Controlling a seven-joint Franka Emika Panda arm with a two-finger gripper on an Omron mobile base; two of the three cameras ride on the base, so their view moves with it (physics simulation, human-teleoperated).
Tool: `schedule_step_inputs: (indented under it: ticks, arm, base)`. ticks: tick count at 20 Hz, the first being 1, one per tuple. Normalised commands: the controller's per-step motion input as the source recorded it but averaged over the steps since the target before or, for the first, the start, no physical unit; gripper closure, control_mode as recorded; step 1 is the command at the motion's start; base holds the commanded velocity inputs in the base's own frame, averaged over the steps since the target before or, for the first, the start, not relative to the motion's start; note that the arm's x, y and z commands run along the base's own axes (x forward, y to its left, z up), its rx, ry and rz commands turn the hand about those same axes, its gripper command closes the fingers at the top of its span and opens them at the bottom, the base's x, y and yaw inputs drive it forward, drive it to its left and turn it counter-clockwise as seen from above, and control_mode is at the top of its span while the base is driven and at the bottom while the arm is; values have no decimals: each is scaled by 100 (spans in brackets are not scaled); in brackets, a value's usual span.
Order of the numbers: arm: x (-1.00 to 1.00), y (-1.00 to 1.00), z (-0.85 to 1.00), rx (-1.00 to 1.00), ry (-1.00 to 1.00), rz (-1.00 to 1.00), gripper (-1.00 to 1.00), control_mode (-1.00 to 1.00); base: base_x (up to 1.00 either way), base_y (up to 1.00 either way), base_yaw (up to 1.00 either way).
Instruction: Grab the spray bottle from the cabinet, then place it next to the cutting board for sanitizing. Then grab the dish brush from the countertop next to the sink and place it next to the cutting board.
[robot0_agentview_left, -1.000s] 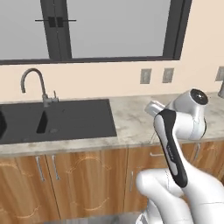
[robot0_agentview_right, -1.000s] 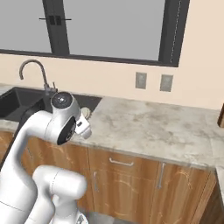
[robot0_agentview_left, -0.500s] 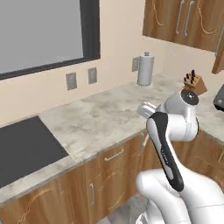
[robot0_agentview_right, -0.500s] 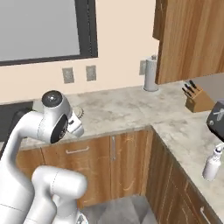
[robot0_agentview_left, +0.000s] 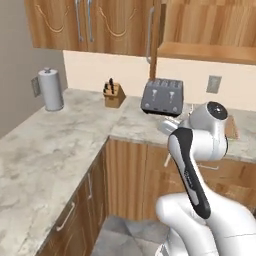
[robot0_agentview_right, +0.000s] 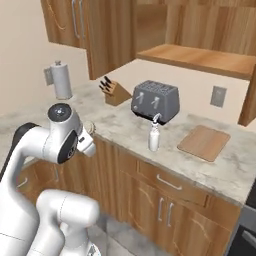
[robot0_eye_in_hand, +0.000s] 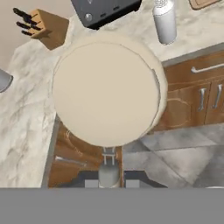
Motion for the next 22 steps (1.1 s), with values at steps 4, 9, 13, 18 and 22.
schedule_step_inputs:
  ticks: [4, 9, 13, 18, 22]
  arm:
    - [0, 0, 0, 0, 0, 0, 100, 100]
    - [0, 0, 0, 0, 0, 0, 100, 100]
    - [0, 0, 0, 0, 0, 0, 100, 100]
    - [0, 0, 0, 0, 0, 0, 100, 100]
    - [0, 0, 0, 0, 0, 0, 100, 100]
  base:
    - [19, -67, -50]
    - [36, -70, -18]
    - [94, 32, -49]
    - [74, 11, -61]
    - [39, 6, -50]
